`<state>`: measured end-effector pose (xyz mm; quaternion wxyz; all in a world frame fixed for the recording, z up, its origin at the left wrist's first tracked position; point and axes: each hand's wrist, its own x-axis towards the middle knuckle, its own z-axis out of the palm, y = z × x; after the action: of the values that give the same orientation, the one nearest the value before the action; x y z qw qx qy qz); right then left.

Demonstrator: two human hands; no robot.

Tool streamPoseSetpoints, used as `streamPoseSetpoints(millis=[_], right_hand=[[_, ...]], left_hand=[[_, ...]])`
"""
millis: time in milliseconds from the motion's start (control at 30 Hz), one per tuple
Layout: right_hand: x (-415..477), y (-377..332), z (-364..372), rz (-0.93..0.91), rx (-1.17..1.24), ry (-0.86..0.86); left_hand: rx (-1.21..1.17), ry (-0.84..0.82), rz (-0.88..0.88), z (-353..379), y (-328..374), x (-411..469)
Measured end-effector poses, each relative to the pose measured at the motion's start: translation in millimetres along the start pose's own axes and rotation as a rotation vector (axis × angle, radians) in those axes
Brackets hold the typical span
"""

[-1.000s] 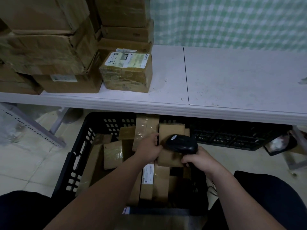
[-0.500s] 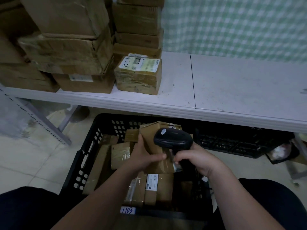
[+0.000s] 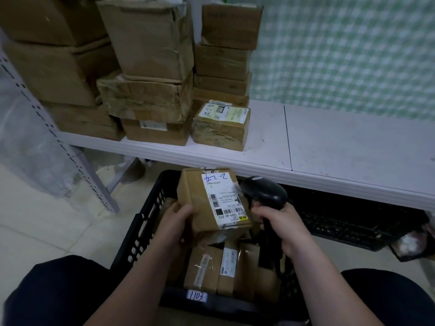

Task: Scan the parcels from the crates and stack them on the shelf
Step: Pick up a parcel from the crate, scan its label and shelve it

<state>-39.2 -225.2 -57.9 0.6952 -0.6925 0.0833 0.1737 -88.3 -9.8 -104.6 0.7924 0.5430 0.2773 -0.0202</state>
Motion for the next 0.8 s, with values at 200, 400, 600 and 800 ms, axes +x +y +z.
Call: streamPoseSetpoints(millis=[200, 400, 600, 800], right_hand=[[-16.5, -6.8, 19.0, -0.029, 0.009, -0.030], [-25.6, -25.5, 19.4, -0.061, 0.060, -0.096], [-32.5, -39.3, 10.7, -0.221, -0.119, -0.029], [-36.4, -52.8, 2.4, -0.320, -0.495, -0.039]], left_hand=[[-0.049, -0.080, 0.001, -12.4, 11.4, -10.4], [0.023, -0.294, 0.100, -20.5, 26.5, -24.0], [-0.036, -0.173, 0.187, -20.8, 37.7, -27.1], [-0.030, -0.078, 0.212, -31.3, 43.9, -26.3]])
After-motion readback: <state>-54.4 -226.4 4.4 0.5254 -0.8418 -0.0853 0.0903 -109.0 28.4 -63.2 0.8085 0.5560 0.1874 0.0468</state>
